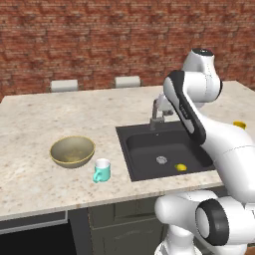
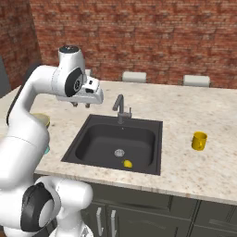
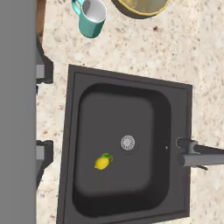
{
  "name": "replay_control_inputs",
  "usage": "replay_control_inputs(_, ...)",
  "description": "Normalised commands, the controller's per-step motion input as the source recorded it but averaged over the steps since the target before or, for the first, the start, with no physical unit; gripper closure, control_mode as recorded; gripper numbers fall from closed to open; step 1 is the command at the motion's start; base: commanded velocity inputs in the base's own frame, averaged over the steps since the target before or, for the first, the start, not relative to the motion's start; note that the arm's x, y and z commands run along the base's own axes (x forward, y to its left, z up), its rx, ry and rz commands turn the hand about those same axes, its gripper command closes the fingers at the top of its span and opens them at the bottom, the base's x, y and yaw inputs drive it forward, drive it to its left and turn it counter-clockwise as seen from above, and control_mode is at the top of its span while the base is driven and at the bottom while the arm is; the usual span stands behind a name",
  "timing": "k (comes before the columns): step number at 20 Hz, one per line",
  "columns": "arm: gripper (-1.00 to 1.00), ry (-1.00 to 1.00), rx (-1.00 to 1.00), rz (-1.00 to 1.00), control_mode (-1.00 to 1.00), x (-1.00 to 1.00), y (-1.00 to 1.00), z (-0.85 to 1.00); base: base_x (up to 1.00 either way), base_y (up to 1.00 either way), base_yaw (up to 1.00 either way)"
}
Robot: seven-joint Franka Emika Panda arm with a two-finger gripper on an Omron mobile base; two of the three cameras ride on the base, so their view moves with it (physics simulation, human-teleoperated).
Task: Clear the mugs and bowl far away from the sink.
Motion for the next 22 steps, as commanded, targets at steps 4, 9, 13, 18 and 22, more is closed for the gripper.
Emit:
replay_control_inputs(4,-1.00,0.00,0.02,0.00,-1.00,-0.29,0.62,-0.06,0.00,0.00,0.00)
replay_control_inputs(9,-1.00,0.00,0.04,0.00,-1.00,-0.23,0.81,-0.12,0.00,0.00,0.00)
replay_control_inputs(13,-1.00,0.00,0.07,0.00,-1.00,-0.06,0.72,-0.20,0.00,0.00,0.00)
replay_control_inputs(18,-1.00,0.00,0.02,0.03,-1.00,0.00,0.61,-0.39,0.00,0.00,0.00)
replay_control_inputs(22,-1.00,0.08,0.00,0.03,-1.00,0.00,0.59,-0.42,0.00,0.00,0.00)
